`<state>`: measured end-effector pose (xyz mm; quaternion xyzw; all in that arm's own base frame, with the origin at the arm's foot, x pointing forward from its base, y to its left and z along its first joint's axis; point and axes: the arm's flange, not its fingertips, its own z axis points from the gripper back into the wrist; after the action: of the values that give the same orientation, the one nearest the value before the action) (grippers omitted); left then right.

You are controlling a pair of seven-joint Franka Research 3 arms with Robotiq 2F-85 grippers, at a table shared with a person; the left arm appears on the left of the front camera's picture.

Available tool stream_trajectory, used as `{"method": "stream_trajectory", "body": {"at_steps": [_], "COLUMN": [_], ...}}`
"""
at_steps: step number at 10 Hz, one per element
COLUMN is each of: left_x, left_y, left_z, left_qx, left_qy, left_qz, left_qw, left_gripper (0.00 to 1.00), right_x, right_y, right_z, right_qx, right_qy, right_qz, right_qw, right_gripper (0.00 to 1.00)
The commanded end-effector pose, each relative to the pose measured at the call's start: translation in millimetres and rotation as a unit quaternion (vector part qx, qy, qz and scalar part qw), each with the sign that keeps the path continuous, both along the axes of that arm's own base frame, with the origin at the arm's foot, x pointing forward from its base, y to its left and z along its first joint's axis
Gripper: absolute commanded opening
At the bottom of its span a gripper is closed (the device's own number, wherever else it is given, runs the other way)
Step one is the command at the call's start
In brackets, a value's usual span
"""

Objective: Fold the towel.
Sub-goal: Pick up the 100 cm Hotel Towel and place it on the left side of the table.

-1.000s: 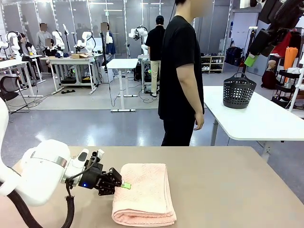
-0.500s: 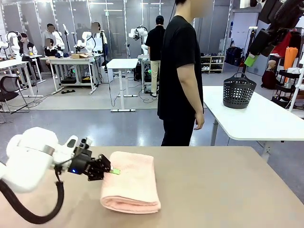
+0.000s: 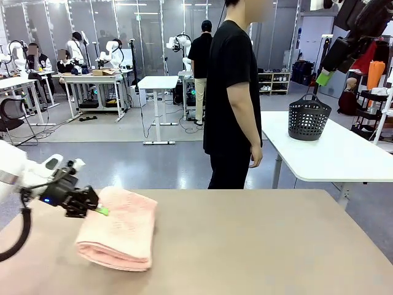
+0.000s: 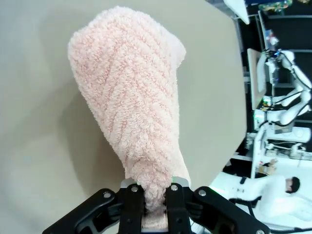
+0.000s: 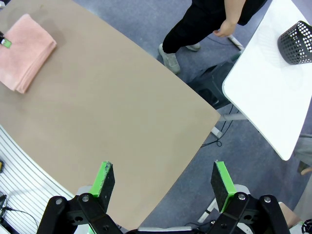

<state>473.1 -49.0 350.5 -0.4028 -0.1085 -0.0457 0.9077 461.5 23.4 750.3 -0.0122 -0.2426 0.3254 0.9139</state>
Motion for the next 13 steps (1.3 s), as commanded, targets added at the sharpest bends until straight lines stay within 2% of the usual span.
{"method": "stream_trajectory", "body": {"at_steps": [1,3,6,8,11,12,13], "left_x": [0.9,-8.2,-12.5,-13.2,-4.9,-3.4,-2.3], "left_y": [44.2,89.8,164.0,197.6,219.0,221.7,222.2], "left_z": [16.8,18.4,25.1,8.6,-14.3,-16.9,-16.8], "left_qx": [0.001,0.013,0.034,0.061,0.119,0.132,0.148], "left_qy": [0.007,0.013,0.009,0.01,0.011,0.008,0.004], "left_qz": [-0.007,-0.022,-0.011,0.0,0.016,0.018,0.016], "left_qw": [1.0,1.0,0.999,0.998,0.993,0.991,0.989], "left_gripper": [0.14,0.14,0.14,0.14,0.17,0.49,0.52], "right_x": [0.4,0.4,0.4,0.4,0.4,0.4,0.4], "right_y": [0.4,0.4,0.4,0.4,0.4,0.4,0.4], "right_z": [1.1,1.1,1.1,1.1,1.1,1.1,1.1], "right_qx": [0.003,0.003,0.003,0.003,0.003,0.003,0.003], "right_qy": [0.001,0.001,0.001,0.001,0.001,0.001,0.001], "right_qz": [-0.001,-0.001,-0.001,-0.001,-0.001,-0.001,-0.001], "right_qw": [1.0,1.0,1.0,1.0,1.0,1.0,1.0], "right_gripper": [1.0,1.0,1.0,1.0,1.0,1.0,1.0]}}
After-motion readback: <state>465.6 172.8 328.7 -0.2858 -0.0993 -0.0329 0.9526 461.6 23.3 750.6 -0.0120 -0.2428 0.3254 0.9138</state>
